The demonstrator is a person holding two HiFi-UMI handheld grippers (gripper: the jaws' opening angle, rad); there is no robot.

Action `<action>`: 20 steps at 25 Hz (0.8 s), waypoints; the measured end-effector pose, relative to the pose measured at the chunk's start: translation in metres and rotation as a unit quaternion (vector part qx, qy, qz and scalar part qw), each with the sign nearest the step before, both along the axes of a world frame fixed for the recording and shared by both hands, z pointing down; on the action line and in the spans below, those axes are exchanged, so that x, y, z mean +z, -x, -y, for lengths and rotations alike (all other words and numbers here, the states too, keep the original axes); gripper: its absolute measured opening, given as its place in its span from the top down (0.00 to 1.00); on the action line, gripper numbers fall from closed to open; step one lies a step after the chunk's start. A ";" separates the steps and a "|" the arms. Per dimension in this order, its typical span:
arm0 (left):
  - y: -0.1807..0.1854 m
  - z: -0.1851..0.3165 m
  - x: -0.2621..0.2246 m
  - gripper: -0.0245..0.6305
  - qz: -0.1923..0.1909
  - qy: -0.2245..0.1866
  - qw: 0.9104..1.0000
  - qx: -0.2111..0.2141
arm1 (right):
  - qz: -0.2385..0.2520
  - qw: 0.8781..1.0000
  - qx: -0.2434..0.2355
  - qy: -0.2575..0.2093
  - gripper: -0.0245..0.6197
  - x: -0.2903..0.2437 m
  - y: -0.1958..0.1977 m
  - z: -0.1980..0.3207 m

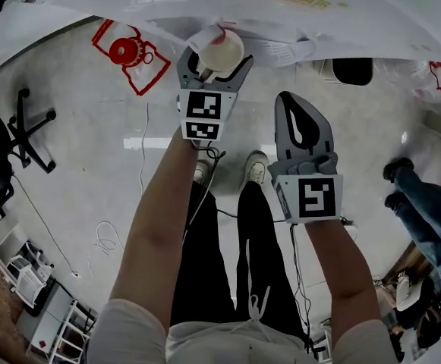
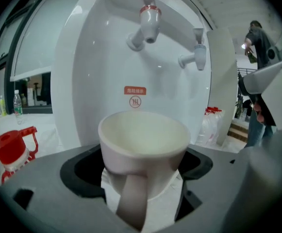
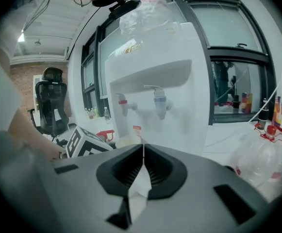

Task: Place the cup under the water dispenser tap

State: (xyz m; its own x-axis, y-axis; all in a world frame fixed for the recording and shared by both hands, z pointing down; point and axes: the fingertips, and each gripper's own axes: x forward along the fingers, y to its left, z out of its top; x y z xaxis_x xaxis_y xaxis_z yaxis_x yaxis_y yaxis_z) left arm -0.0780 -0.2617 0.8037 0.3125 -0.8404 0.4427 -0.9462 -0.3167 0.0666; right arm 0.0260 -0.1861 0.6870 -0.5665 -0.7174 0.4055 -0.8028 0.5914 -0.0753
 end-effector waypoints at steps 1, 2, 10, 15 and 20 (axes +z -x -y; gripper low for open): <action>-0.001 0.000 0.001 0.29 -0.010 0.004 1.000 0.000 | 0.002 1.000 0.002 0.000 0.92 0.000 0.000 0.000; -0.002 0.000 0.000 0.29 -0.015 0.003 1.000 0.001 | 0.004 1.000 0.003 0.000 0.92 0.000 0.000 0.001; 0.004 -0.010 -0.019 0.28 -0.004 -0.013 1.000 -0.023 | 0.017 0.999 0.045 0.016 0.92 0.003 0.006 0.004; 0.011 -0.036 -0.043 0.28 -0.002 -0.020 0.999 -0.040 | 0.011 0.999 0.035 0.012 0.92 -0.002 0.011 -0.002; 0.016 -0.073 -0.079 0.29 -0.028 -0.009 0.997 -0.070 | 0.003 0.999 0.048 0.010 0.92 -0.020 0.002 -0.005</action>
